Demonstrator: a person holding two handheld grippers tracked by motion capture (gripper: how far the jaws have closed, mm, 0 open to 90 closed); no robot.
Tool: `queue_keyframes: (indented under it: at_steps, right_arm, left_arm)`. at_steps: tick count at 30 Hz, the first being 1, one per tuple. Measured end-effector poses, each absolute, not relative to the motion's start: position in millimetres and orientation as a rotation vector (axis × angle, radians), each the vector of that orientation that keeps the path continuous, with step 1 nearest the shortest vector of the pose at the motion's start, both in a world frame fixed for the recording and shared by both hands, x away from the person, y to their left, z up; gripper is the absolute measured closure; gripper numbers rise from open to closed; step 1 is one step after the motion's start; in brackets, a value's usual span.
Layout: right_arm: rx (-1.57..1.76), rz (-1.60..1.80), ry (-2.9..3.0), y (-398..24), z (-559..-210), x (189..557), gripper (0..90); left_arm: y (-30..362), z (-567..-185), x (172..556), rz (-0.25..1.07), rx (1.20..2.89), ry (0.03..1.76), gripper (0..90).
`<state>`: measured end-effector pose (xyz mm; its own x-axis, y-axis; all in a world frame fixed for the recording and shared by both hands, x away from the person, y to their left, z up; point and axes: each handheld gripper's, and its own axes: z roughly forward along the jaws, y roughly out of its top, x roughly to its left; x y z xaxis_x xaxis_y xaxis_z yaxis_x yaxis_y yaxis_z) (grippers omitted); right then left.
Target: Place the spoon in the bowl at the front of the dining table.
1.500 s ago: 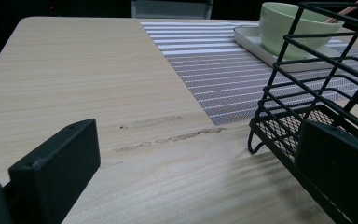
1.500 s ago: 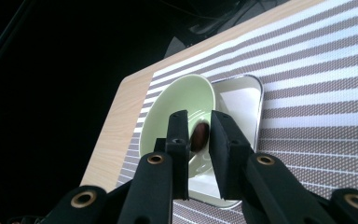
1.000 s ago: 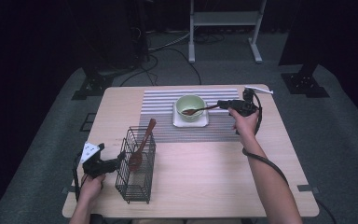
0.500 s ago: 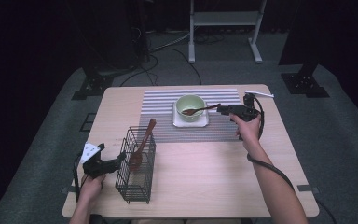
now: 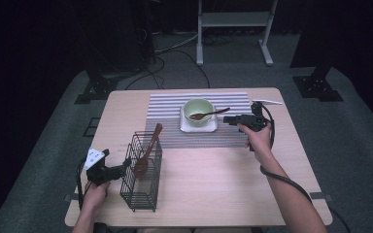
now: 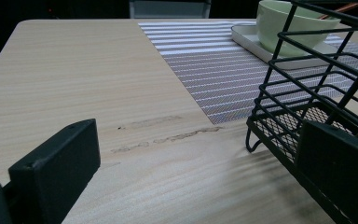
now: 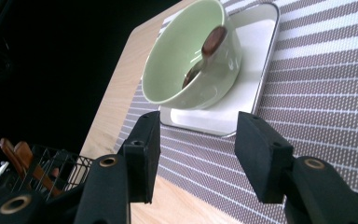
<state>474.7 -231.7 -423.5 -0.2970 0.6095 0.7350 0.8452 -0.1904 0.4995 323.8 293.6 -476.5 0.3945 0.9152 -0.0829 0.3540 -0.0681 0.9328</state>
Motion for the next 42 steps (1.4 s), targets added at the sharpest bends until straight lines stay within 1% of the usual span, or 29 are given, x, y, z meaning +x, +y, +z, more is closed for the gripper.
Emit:
queue_keyframes:
  at_steps: [14, 42]
  right_arm:
    - [-1.647, -1.448, -1.876, -230, -430, 463, 43.4]
    - [-1.592, -1.388, -1.937, -234, -443, 441, 39.1]
  left_arm:
    - [294, -476, 324, 0.689, 1.632, 1.143, 0.0]
    - [293, -476, 324, 0.692, 1.638, 1.144, 0.0]
